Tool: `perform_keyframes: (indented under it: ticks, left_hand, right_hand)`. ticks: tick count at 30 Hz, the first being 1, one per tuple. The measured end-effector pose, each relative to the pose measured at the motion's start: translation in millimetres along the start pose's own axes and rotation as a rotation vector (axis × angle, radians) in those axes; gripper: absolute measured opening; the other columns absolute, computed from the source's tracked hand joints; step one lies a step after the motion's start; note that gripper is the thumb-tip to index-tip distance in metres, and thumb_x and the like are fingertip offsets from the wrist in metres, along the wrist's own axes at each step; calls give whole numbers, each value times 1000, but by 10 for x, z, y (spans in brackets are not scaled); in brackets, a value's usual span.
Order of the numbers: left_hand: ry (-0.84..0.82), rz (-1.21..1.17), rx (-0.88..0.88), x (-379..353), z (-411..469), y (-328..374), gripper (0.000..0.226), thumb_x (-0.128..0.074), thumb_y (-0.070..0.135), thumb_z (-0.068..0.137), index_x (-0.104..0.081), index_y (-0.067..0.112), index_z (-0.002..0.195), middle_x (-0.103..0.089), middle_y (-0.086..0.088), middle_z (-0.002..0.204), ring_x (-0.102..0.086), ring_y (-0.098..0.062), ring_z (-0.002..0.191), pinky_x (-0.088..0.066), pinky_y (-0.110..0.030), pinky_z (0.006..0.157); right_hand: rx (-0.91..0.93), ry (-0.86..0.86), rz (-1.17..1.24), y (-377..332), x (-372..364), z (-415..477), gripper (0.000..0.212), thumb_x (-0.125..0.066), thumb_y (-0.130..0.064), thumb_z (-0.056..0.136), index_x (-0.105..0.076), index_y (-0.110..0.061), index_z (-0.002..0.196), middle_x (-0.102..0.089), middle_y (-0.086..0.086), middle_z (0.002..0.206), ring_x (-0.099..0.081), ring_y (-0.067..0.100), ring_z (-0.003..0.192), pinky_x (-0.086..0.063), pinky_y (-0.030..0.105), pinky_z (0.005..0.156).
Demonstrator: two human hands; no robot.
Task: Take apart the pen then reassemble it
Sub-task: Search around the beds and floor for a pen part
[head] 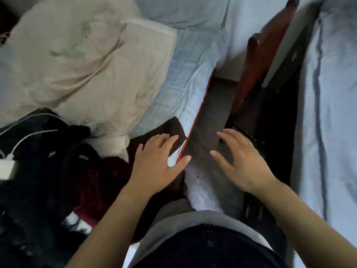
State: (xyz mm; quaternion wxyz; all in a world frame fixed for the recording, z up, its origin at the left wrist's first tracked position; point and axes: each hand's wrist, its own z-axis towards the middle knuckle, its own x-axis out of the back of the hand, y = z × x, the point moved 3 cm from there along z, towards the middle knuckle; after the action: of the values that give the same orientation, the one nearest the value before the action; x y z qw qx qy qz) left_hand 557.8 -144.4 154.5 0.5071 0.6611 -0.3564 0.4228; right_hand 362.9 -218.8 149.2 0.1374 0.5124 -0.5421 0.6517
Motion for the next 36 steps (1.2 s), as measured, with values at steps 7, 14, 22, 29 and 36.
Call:
perform_keyframes:
  ticks: [7, 14, 22, 29, 36]
  left_hand:
    - [-129, 95, -411, 207, 1711, 582, 69, -33, 68, 80, -41, 26, 135, -46, -1, 140, -39, -20, 130, -35, -52, 104]
    - [-220, 101, -699, -45, 2832, 1668, 69, -35, 66, 82, -38, 24, 136, -45, 0, 140, -37, -19, 132, -36, -53, 104]
    - [-227, 138, -838, -397, 3913, 3027, 71, -32, 67, 81, -37, 24, 137, -45, -1, 141, -38, -19, 132, -38, -53, 103]
    - [-288, 169, -1014, -821, 4684, 4253, 70, -35, 67, 81, -40, 22, 135, -48, -2, 138, -42, -21, 129, -39, -51, 101]
    - [-408, 219, -1270, -1676, 5328, 5545, 65, -42, 63, 81, -42, 22, 132, -51, -1, 134, -45, -22, 125, -40, -46, 99]
  right_hand:
    - [-302, 247, 31, 442, 552, 613, 64, -36, -59, 83, -38, -21, 134, -40, 3, 144, -34, 23, 134, -36, 50, 107]
    - [-535, 446, 50, 1224, 1150, 859, 62, -37, -57, 84, -43, -18, 132, -45, 5, 140, -39, 25, 130, -39, 45, 106]
    - [-600, 547, 12, 2444, 2123, 1357, 53, -46, -50, 86, -44, -19, 129, -47, 3, 137, -42, 25, 126, -40, 41, 101]
    - [-712, 633, -23, 3465, 2838, 1539, 48, -46, -47, 89, -46, -18, 127, -50, 1, 135, -47, 24, 122, -46, 39, 91]
    - [-972, 696, -46, 4445, 3159, 1427, 44, -48, -44, 89, -49, -16, 124, -53, 3, 130, -51, 26, 117, -47, 39, 90]
